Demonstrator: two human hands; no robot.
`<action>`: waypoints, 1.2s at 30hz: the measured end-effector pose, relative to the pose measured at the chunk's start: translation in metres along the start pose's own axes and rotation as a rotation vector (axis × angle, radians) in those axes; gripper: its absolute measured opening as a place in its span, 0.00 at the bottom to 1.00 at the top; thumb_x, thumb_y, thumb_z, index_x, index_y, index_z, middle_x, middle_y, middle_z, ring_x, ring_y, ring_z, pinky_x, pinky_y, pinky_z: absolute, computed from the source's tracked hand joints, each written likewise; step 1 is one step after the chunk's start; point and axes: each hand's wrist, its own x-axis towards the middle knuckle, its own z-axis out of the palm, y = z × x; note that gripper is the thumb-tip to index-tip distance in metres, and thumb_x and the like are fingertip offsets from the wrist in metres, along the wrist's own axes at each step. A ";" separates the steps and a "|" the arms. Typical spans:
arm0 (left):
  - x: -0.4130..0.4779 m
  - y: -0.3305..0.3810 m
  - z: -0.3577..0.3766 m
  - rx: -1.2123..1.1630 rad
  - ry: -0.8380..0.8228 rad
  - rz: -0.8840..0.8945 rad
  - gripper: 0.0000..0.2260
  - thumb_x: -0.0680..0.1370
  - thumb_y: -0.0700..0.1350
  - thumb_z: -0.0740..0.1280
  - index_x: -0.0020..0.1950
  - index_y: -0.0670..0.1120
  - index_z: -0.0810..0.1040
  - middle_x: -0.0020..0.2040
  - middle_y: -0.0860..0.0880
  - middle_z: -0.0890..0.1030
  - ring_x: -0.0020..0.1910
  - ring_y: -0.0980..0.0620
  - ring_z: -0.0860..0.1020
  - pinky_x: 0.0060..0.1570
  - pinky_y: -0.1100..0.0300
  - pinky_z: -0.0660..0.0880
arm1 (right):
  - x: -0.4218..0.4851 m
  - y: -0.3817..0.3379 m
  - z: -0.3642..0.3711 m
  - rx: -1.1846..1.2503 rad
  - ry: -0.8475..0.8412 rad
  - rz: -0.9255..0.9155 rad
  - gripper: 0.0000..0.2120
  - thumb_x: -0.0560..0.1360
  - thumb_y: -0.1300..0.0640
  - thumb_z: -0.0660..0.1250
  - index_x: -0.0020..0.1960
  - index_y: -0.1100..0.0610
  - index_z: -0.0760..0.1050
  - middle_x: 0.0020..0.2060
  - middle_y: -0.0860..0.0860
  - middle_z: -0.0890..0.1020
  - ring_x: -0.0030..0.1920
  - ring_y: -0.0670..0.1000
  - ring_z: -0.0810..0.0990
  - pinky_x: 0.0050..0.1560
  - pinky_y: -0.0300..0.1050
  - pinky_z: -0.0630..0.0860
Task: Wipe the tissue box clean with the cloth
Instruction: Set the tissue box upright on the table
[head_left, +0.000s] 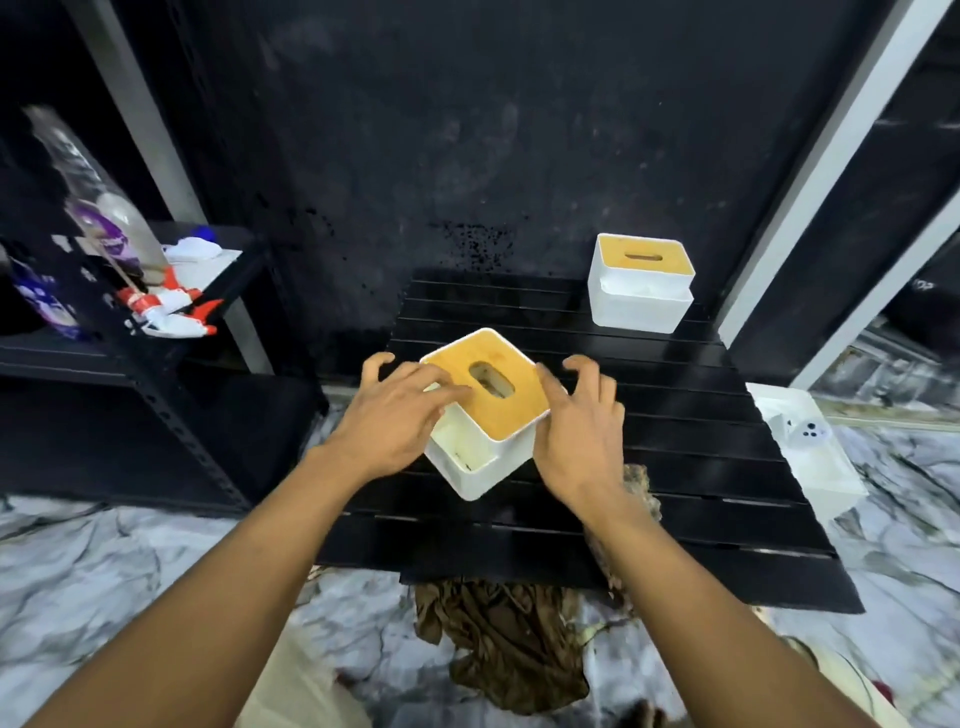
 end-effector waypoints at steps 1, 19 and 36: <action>0.003 -0.006 0.001 0.014 0.003 -0.011 0.19 0.81 0.48 0.62 0.71 0.62 0.70 0.69 0.57 0.70 0.70 0.53 0.66 0.72 0.44 0.49 | -0.003 -0.006 -0.003 -0.002 0.024 -0.101 0.22 0.74 0.56 0.62 0.69 0.50 0.71 0.63 0.53 0.71 0.59 0.56 0.72 0.54 0.52 0.70; 0.110 -0.093 0.065 -0.025 0.172 -0.087 0.27 0.71 0.53 0.74 0.70 0.58 0.73 0.64 0.56 0.73 0.67 0.51 0.71 0.75 0.42 0.48 | 0.175 0.011 0.047 -0.185 -0.279 -0.209 0.39 0.69 0.35 0.67 0.75 0.46 0.57 0.71 0.48 0.61 0.68 0.53 0.64 0.63 0.57 0.66; 0.246 -0.150 0.099 -0.036 0.153 -0.240 0.26 0.76 0.53 0.69 0.73 0.62 0.66 0.68 0.58 0.67 0.68 0.50 0.68 0.74 0.39 0.47 | 0.322 0.026 0.098 -0.158 -0.256 -0.173 0.39 0.73 0.39 0.67 0.78 0.45 0.53 0.77 0.46 0.56 0.73 0.55 0.63 0.67 0.59 0.64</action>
